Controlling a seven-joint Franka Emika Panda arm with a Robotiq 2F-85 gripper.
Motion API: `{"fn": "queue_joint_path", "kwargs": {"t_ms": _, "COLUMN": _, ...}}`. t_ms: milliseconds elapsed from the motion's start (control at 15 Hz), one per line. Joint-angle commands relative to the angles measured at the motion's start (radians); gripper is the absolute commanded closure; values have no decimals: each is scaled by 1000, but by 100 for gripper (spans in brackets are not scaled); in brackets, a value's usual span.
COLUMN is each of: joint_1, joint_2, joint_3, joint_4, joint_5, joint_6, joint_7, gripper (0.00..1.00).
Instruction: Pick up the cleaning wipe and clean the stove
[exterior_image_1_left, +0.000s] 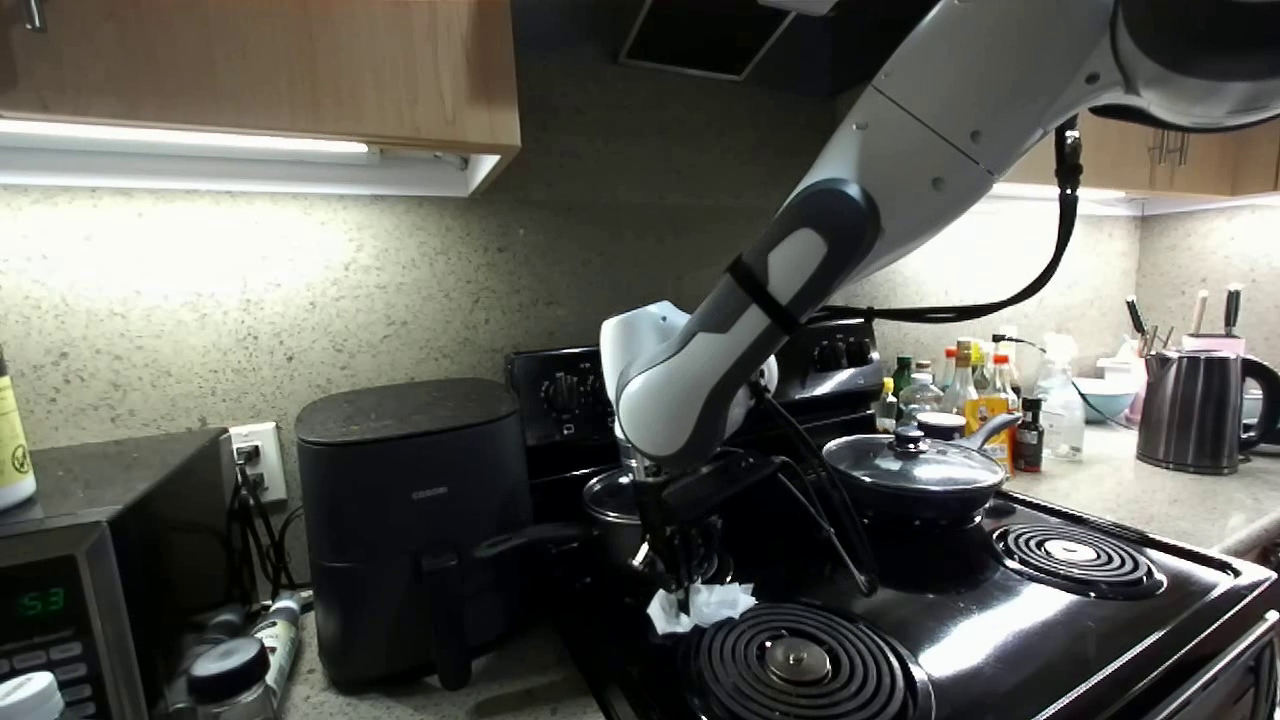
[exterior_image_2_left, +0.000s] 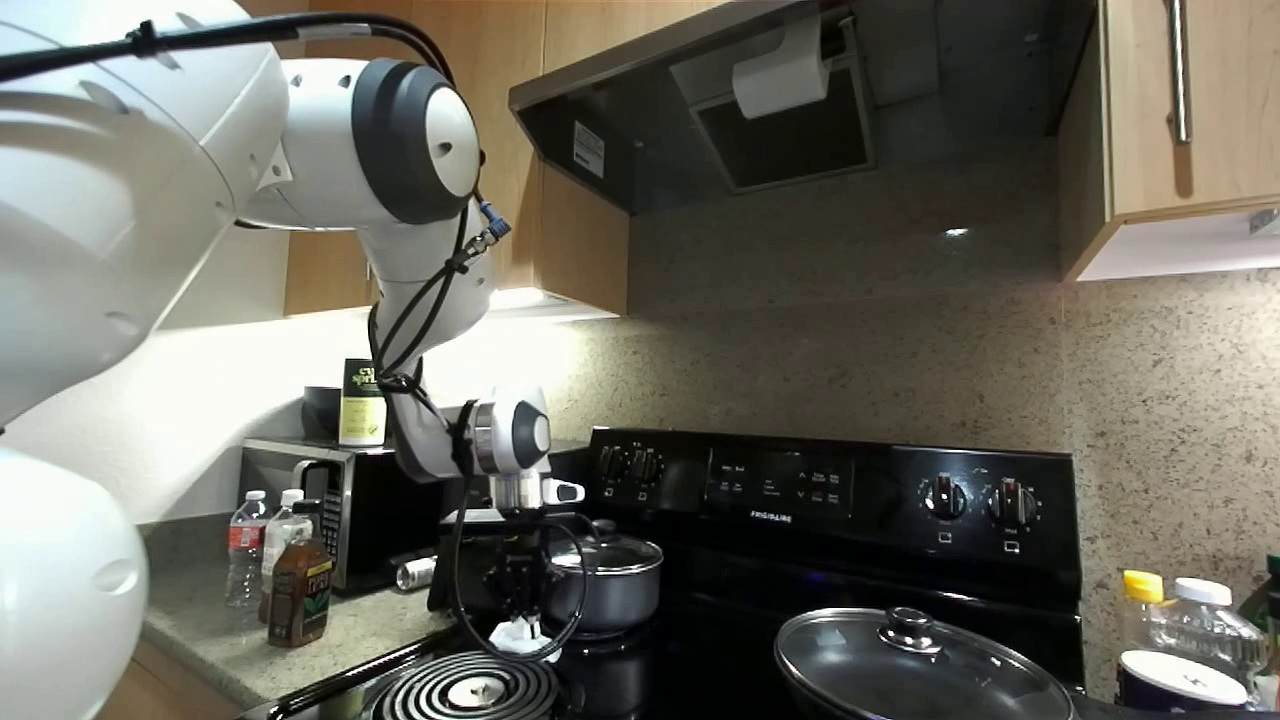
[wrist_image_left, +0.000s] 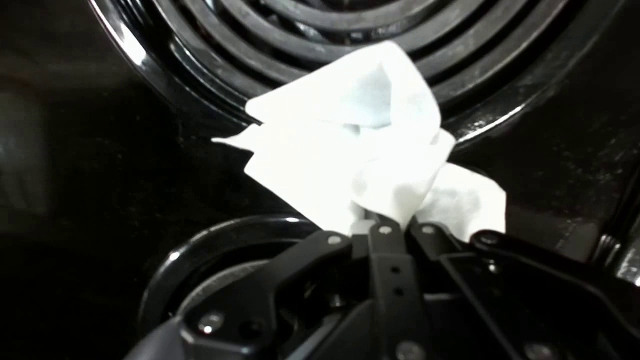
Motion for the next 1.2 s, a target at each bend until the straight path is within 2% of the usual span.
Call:
{"fn": "queue_joint_path", "kwargs": {"t_ms": 0, "joint_1": -63, "joint_2": -46, "joint_3": -17, "joint_4": -85, "joint_5": 79, "joint_6": -13, "joint_7": 51, "gripper": 100}}
{"fn": "queue_joint_path", "kwargs": {"t_ms": 333, "joint_1": -111, "joint_2": -53, "joint_3": -93, "joint_4": -168, "joint_5": 95, "joint_6": 102, "joint_7": 176, "gripper": 100}}
{"fn": "queue_joint_path", "kwargs": {"t_ms": 733, "joint_1": -151, "joint_2": -81, "joint_3": -139, "joint_4": -250, "joint_5": 160, "joint_6": 202, "joint_7": 308, "gripper": 100}}
{"fn": "queue_joint_path", "kwargs": {"t_ms": 867, "joint_1": -164, "joint_2": -110, "joint_3": -131, "joint_4": -281, "joint_5": 190, "joint_6": 172, "joint_7": 310, "gripper": 100}}
{"fn": "queue_joint_path", "kwargs": {"t_ms": 1133, "joint_1": -216, "joint_2": -221, "joint_3": -65, "joint_4": -362, "joint_5": 363, "joint_6": 42, "joint_7": 190, "gripper": 100}}
